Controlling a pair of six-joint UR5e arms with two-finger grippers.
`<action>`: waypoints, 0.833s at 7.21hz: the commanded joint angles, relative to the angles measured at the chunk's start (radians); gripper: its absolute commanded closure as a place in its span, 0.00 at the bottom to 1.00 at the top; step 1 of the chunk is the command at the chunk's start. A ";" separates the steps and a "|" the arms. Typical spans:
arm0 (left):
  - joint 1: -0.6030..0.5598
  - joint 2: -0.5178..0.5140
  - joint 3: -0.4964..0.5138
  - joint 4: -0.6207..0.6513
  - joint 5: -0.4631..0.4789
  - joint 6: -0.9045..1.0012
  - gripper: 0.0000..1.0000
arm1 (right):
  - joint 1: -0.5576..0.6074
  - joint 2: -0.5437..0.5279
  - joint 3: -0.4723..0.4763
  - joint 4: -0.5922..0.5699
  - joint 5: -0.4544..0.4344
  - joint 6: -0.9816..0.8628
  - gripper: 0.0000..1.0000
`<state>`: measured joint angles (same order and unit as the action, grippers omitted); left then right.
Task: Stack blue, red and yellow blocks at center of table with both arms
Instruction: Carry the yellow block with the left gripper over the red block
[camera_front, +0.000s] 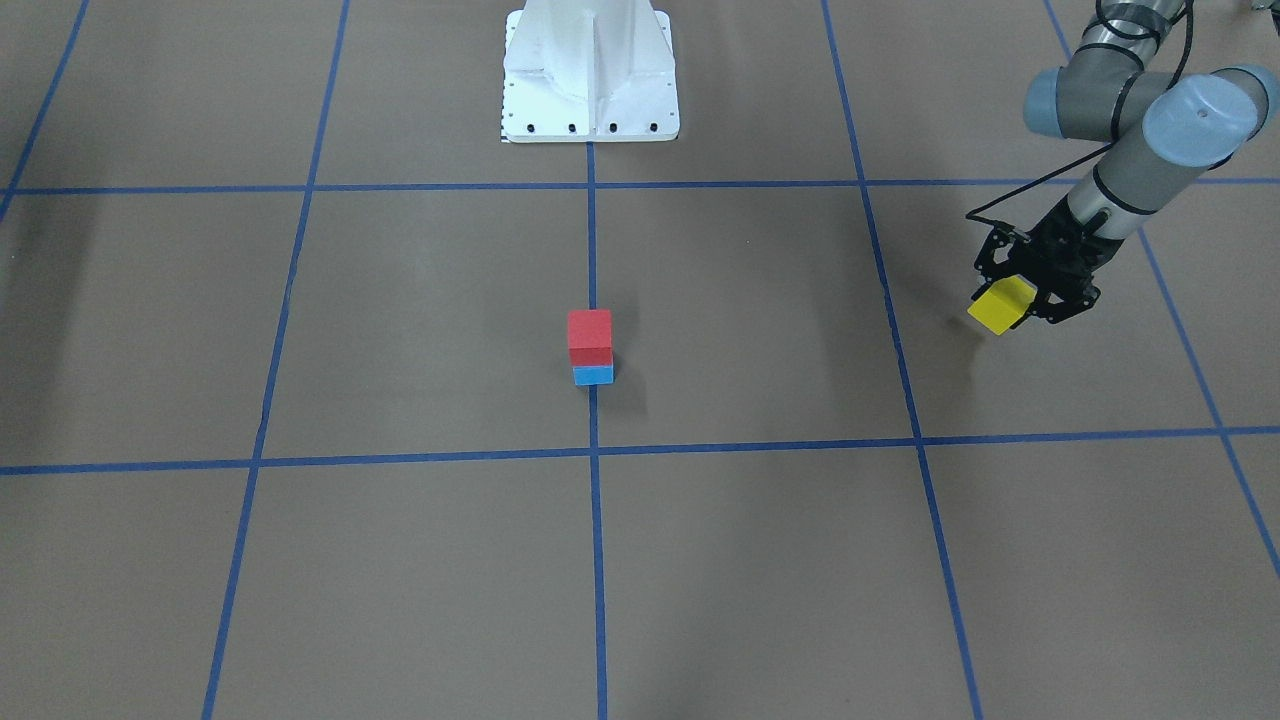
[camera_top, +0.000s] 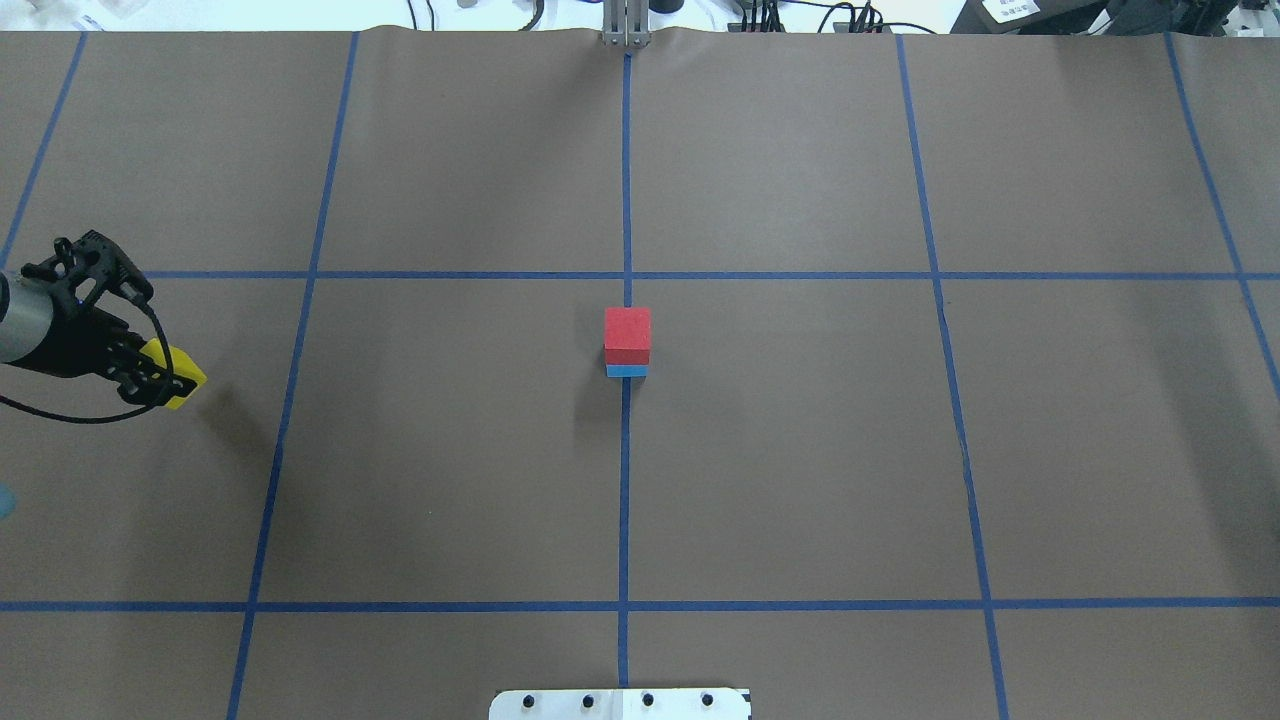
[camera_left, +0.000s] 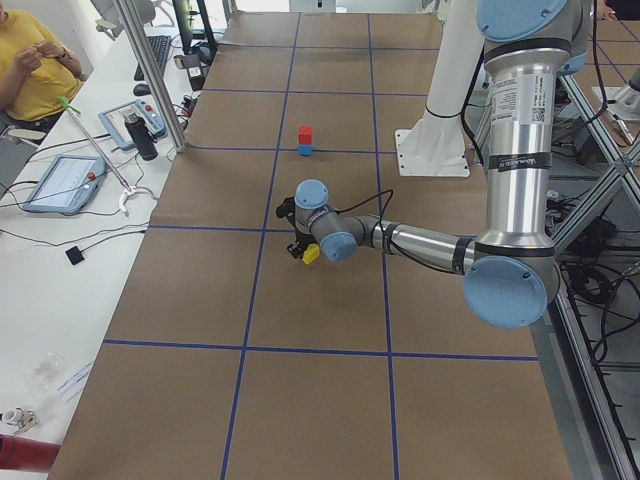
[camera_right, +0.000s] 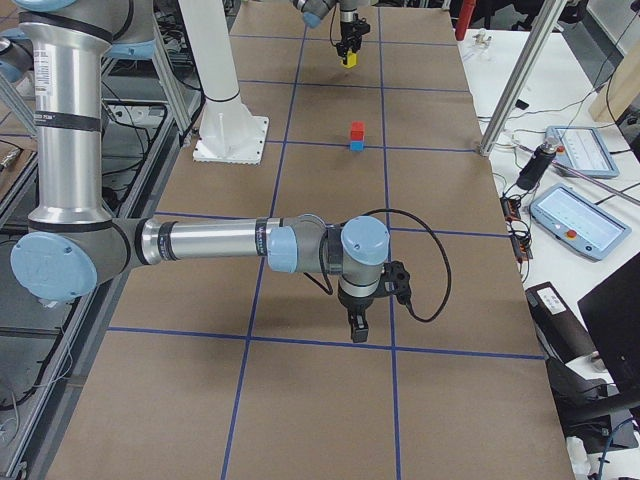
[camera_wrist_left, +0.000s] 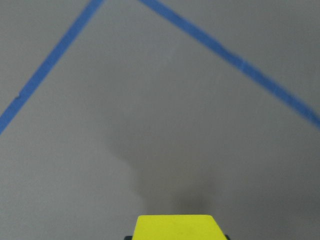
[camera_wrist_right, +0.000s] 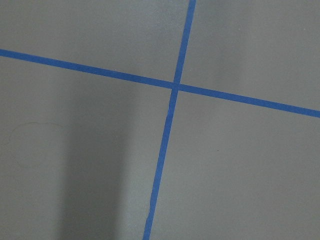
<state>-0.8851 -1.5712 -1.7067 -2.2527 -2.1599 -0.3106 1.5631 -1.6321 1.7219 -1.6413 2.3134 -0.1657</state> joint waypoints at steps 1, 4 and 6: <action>0.000 -0.097 -0.016 0.001 0.006 -0.416 1.00 | 0.000 0.002 0.002 0.000 0.001 0.000 0.00; 0.064 -0.266 -0.167 0.427 0.076 -0.597 1.00 | 0.000 0.002 0.005 0.002 0.001 0.000 0.00; 0.255 -0.546 -0.188 0.775 0.182 -0.756 1.00 | 0.000 0.002 0.005 0.002 0.001 -0.002 0.00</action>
<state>-0.7495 -1.9508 -1.8826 -1.6907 -2.0416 -0.9721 1.5631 -1.6306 1.7271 -1.6401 2.3148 -0.1667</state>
